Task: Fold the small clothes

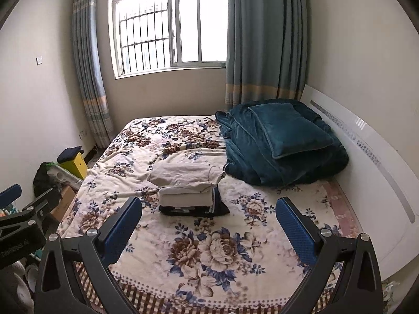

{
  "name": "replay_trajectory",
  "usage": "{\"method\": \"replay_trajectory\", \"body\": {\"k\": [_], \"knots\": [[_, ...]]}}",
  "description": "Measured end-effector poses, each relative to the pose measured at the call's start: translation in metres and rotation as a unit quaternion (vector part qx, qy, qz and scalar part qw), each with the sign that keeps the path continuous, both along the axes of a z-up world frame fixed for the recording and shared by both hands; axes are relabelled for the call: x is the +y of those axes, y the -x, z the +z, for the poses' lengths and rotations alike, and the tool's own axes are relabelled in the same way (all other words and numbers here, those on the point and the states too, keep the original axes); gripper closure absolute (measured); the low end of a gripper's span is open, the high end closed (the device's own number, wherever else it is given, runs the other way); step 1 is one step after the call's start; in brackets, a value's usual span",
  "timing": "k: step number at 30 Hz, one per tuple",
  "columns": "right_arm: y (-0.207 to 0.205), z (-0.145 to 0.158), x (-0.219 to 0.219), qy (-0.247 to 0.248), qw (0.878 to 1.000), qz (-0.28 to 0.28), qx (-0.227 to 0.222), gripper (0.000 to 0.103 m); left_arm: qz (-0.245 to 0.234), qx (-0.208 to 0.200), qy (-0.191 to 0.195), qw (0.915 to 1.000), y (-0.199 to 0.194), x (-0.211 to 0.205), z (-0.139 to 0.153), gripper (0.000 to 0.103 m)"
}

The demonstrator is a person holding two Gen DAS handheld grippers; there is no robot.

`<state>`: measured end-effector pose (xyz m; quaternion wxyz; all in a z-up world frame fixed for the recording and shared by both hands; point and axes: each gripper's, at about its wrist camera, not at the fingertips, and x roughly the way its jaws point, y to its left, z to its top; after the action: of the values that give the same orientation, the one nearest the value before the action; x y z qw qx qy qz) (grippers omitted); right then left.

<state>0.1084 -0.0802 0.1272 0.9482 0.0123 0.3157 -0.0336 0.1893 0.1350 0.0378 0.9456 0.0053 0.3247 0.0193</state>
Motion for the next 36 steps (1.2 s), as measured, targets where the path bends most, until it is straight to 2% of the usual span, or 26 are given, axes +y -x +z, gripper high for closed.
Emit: {"method": "replay_trajectory", "body": {"k": [36], "knots": [[0.009,0.001,-0.002,0.004,1.0,-0.004,-0.007,0.0,0.001,-0.001,0.003,1.0,0.012,-0.009,0.011,0.0]]}}
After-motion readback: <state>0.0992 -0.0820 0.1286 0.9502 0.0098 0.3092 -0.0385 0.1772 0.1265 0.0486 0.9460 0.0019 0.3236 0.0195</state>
